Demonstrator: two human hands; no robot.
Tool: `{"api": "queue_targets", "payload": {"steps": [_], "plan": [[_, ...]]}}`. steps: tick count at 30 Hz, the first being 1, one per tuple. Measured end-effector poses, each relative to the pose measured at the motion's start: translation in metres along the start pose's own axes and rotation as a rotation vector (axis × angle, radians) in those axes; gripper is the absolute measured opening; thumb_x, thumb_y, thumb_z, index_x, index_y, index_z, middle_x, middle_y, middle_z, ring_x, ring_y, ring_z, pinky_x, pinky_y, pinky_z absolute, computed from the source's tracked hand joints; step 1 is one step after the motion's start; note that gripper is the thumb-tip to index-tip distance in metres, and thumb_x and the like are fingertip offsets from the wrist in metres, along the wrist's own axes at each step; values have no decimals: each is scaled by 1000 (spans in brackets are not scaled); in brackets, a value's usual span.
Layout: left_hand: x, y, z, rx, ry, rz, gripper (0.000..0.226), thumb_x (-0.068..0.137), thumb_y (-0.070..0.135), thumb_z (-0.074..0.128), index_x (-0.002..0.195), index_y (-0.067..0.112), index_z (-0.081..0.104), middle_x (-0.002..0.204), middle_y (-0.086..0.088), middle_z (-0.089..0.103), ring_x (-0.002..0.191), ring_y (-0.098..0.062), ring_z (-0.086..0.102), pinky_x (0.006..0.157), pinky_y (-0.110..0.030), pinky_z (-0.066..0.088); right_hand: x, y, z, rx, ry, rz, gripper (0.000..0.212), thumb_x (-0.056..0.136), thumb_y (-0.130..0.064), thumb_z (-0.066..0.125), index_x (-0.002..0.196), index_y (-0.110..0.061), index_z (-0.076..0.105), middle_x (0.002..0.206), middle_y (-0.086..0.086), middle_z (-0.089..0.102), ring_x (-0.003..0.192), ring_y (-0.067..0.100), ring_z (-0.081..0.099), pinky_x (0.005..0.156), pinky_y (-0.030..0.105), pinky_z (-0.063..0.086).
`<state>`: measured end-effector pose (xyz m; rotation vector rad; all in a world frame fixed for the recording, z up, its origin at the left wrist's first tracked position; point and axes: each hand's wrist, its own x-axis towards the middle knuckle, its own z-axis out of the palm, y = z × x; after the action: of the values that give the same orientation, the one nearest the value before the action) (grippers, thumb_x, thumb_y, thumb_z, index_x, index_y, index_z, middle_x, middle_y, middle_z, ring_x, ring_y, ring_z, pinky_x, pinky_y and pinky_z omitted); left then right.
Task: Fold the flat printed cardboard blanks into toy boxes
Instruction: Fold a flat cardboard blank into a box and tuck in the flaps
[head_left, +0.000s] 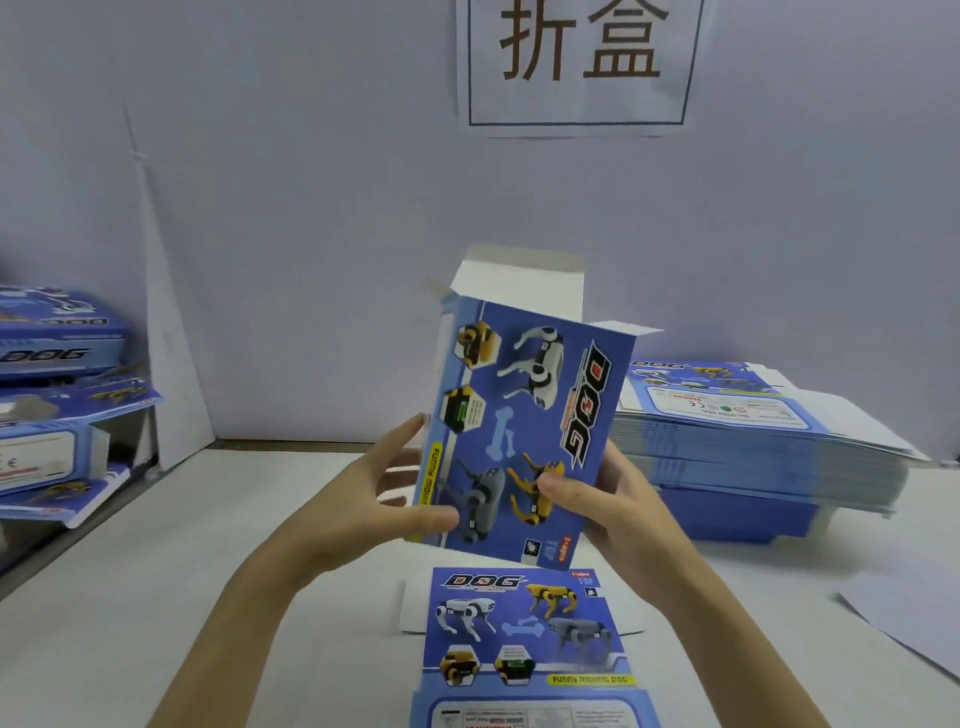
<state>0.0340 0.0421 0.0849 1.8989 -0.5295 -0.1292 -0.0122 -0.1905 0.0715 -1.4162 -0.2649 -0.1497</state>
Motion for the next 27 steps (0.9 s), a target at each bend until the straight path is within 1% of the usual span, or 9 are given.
{"api": "queue_targets", "payload": {"steps": [5,7,12,14,16,18,20,24,27], "plan": [[-12,-8,-29,-136,-78,56,67,59,48,75,124,46,56,119,7,67,108,-14,65,75,-23,56,-1,0,10,-34,-92,-4,91,55,-52,86,135,-41,41,124,-10,65,113,15,63,88,29,54],[-19,-17,-43,-332,-17,21,52,66,45,70,117,33,65,113,-2,71,100,-20,69,73,-28,57,0,2,13,-7,-112,25,103,46,-64,86,135,-45,39,128,-9,63,115,16,63,94,33,52],[-7,-6,-115,-792,400,-60,37,76,39,65,101,11,64,76,-12,71,64,-23,70,57,-34,57,4,12,17,61,-110,41,61,72,-29,65,129,-46,48,120,1,68,103,26,69,77,30,60],[8,17,-154,-1068,560,145,46,84,46,62,113,11,59,101,-17,66,87,-31,69,70,-50,57,6,15,19,87,-95,53,55,74,-27,60,125,-47,51,116,-1,70,101,29,69,75,33,60],[22,39,-183,-1140,613,265,81,83,64,54,147,19,32,147,-18,35,129,-44,43,93,-70,40,5,19,22,99,-87,70,52,74,-29,59,123,-46,52,114,-4,71,101,29,69,78,36,58],[33,50,-178,-1062,567,243,94,79,70,51,153,26,12,158,-14,16,138,-43,28,99,-71,29,5,23,25,45,-110,72,53,75,-32,59,125,-46,51,114,-6,70,102,25,69,77,32,59],[43,45,-142,-857,491,124,77,85,65,46,150,30,24,158,-10,22,137,-30,35,100,-59,32,4,26,28,-43,-133,90,54,76,-34,60,127,-44,48,114,-6,70,102,19,69,75,24,58],[46,-18,-39,137,46,-95,50,94,37,57,140,24,46,142,0,51,114,-6,53,90,-17,39,3,31,28,-348,-197,159,51,82,-41,59,131,-40,43,123,-9,60,105,9,66,89,27,53],[38,-71,23,644,-311,-182,62,87,48,63,142,24,45,146,2,45,129,-16,45,99,-28,36,1,36,28,-543,-208,192,40,95,-32,56,130,-41,41,122,-13,56,104,-1,61,85,16,49]]}}
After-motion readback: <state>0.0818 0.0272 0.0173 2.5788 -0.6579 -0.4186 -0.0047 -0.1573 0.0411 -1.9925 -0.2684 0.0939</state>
